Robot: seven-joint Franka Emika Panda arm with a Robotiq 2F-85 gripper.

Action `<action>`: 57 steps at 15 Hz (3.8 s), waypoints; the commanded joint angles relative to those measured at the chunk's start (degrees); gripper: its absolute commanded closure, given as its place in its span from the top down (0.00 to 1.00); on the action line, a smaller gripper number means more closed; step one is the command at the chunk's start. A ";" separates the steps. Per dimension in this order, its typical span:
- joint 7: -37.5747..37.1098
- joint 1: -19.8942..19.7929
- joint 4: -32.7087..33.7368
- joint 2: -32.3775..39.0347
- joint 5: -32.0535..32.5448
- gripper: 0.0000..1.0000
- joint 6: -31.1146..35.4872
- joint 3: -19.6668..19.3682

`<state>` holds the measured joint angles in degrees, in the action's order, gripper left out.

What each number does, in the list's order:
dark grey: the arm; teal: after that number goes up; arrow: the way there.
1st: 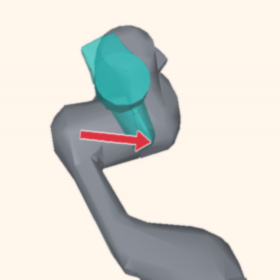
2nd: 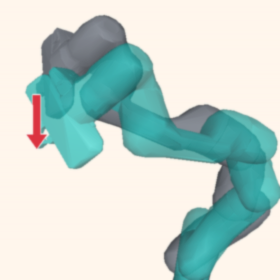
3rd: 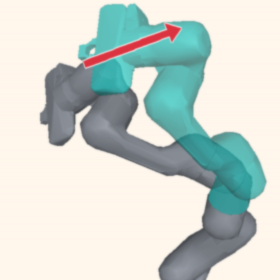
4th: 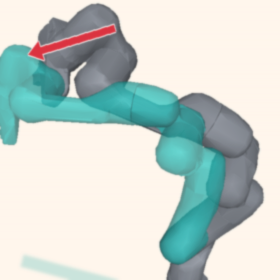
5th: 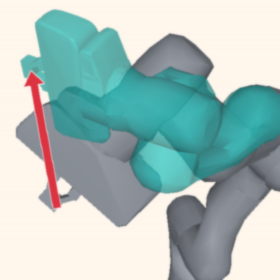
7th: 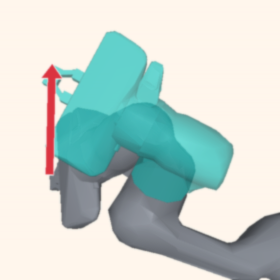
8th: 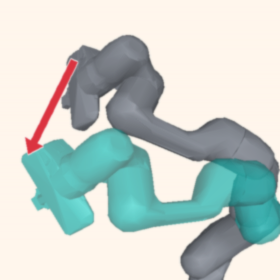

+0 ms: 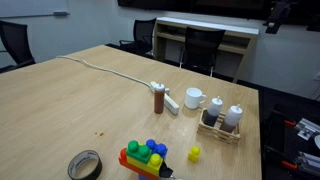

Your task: Take the green block and put it on the table

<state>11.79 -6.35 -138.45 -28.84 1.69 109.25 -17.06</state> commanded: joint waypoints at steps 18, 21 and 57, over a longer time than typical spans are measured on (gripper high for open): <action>1.35 10.27 -1.41 4.85 -3.75 1.00 16.01 13.51; 2.25 13.21 -2.62 6.70 -6.09 1.00 22.32 15.33; 3.19 22.93 10.00 34.35 -16.70 1.00 38.12 30.72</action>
<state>14.87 16.62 -130.52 1.71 -14.39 144.76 11.51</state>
